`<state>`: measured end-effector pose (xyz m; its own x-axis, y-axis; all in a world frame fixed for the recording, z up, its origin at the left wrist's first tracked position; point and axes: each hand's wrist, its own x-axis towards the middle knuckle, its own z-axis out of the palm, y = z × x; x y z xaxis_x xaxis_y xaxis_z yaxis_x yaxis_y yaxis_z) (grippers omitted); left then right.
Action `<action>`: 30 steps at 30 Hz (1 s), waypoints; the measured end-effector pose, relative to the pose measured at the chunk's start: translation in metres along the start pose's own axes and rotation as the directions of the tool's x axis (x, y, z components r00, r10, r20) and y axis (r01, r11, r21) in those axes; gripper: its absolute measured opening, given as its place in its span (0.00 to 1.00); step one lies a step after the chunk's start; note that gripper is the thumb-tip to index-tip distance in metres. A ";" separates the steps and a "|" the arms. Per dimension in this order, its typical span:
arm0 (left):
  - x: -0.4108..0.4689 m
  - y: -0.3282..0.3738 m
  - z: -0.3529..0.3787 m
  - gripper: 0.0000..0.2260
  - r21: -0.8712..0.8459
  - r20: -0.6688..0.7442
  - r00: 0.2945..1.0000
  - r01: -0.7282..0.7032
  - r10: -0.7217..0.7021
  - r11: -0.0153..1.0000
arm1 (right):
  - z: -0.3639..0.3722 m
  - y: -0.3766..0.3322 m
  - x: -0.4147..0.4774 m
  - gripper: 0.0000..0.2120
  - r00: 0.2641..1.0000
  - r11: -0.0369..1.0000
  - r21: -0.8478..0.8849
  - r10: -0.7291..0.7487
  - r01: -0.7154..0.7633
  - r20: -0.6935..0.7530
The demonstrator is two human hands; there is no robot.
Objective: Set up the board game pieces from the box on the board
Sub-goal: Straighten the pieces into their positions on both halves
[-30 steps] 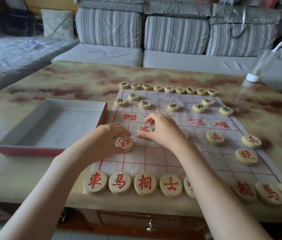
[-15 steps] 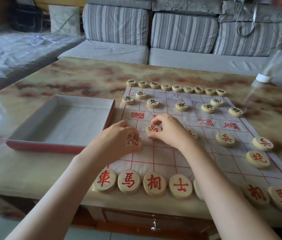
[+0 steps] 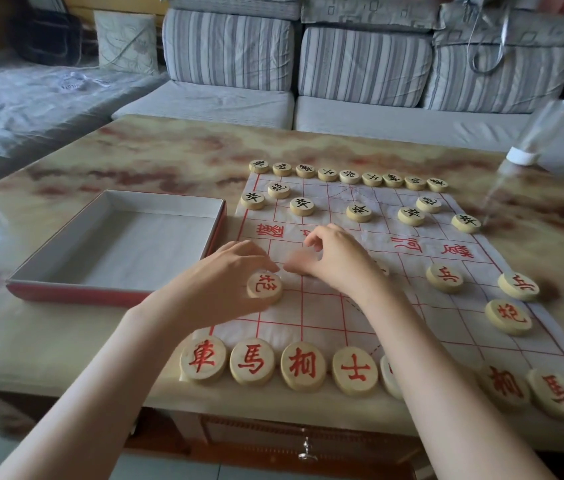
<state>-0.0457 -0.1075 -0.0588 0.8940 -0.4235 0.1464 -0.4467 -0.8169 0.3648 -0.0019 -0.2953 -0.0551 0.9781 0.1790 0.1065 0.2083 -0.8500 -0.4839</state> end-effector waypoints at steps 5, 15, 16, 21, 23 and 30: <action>-0.001 -0.001 -0.005 0.22 -0.019 0.075 0.997 -0.028 0.029 0.999 | 0.001 0.002 0.000 0.24 1.000 0.999 -0.033 0.006 -0.006 0.015; 0.003 0.001 0.004 0.23 0.012 0.006 0.995 0.098 -0.098 0.995 | -0.004 0.002 0.000 0.27 0.979 0.998 0.029 -0.068 0.064 0.190; 0.003 0.001 0.004 0.24 0.015 0.007 0.995 0.104 -0.104 0.994 | -0.004 0.003 0.000 0.28 0.979 0.997 0.036 -0.070 0.064 0.190; 0.003 0.001 0.004 0.28 0.001 0.003 0.995 0.096 -0.096 0.995 | -0.003 0.004 -0.001 0.28 0.988 0.993 0.106 -0.065 0.050 0.143; 0.001 0.000 0.004 0.27 -0.009 -0.003 0.997 0.077 -0.077 0.997 | 0.000 0.003 -0.001 0.27 0.988 0.994 0.089 -0.073 0.061 0.134; 0.000 0.000 0.004 0.23 -0.026 -0.003 0.998 0.069 -0.069 0.997 | -0.001 0.002 -0.001 0.23 0.988 0.995 0.024 -0.103 0.101 0.113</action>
<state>-0.0457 -0.1090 -0.0621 0.9229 -0.3646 0.1237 -0.3827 -0.8339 0.3978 -0.0021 -0.2976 -0.0547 0.9456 0.3203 0.0565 0.3055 -0.8153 -0.4918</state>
